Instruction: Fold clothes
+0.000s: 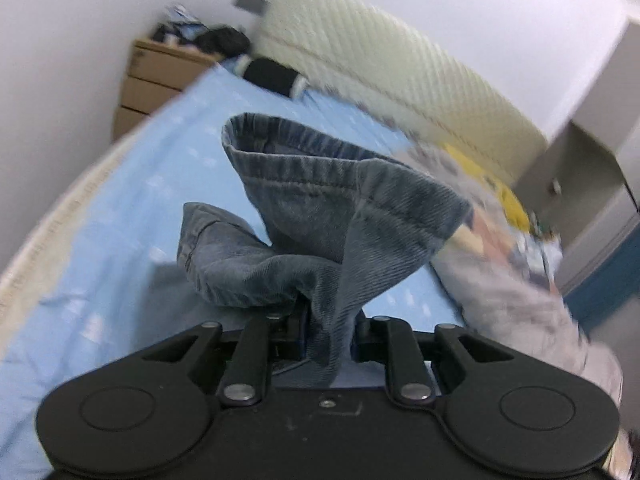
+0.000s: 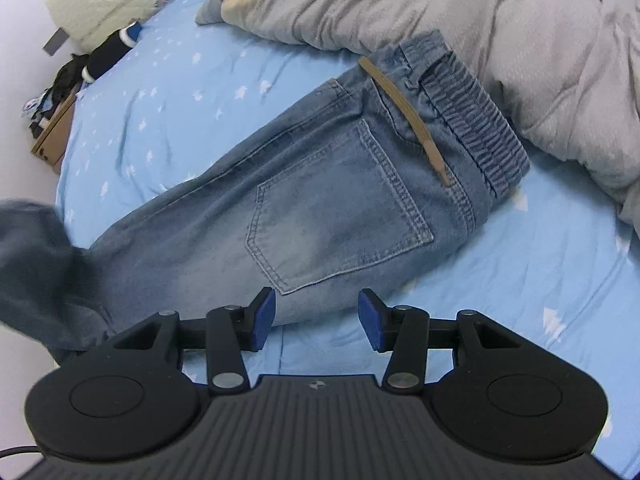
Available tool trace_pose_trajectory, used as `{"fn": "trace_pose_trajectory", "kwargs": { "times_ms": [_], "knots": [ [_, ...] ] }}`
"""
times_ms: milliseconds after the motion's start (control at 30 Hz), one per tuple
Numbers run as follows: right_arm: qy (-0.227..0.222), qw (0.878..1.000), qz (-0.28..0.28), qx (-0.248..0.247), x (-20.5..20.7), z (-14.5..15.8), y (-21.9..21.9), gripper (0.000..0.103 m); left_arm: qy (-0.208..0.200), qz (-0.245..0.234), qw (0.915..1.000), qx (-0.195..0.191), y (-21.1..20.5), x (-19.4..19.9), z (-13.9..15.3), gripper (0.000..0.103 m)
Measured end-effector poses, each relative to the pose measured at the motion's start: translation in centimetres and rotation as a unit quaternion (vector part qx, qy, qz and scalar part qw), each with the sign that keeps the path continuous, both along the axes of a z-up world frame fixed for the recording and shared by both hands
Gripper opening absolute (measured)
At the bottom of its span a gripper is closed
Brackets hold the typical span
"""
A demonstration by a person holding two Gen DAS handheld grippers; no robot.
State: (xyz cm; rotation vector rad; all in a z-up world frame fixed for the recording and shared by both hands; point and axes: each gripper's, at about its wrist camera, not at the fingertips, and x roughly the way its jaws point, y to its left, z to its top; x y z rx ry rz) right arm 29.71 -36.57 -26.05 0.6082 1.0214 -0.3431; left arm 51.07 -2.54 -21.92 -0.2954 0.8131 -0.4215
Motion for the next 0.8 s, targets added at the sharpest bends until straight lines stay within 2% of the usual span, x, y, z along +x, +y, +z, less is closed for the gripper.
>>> {"fn": "trace_pose_trajectory", "kwargs": {
  "times_ms": [200, 433, 533, 633, 800],
  "knots": [
    [0.014, 1.000, -0.016, 0.012, -1.8, -1.4, -1.7, 0.049, 0.050, -0.071, 0.9949, 0.052, -6.4, -1.1, -6.8, 0.017],
    [0.032, 0.999, -0.008, 0.014, -2.3, -2.3, -2.1, 0.049, 0.097, -0.118, 0.9841, 0.090, -8.8, -2.1, -10.6, 0.023],
    [0.032, 0.999, -0.002, 0.015, -1.6, -2.3, -2.1, 0.049, 0.118, -0.138, 0.9777, 0.106, -9.8, -2.5, -12.3, 0.032],
    [0.026, 0.999, 0.030, 0.009, 0.6, -2.1, -0.9, 0.049, 0.153, -0.147, 0.9729, 0.092, -8.3, -2.0, -12.0, 0.036],
    [-0.020, 0.994, 0.106, 0.003, 6.6, 0.2, 3.0, 0.049, 0.159, -0.140, 0.9740, 0.080, -4.1, -3.1, -9.3, 0.050]
  ]
}}
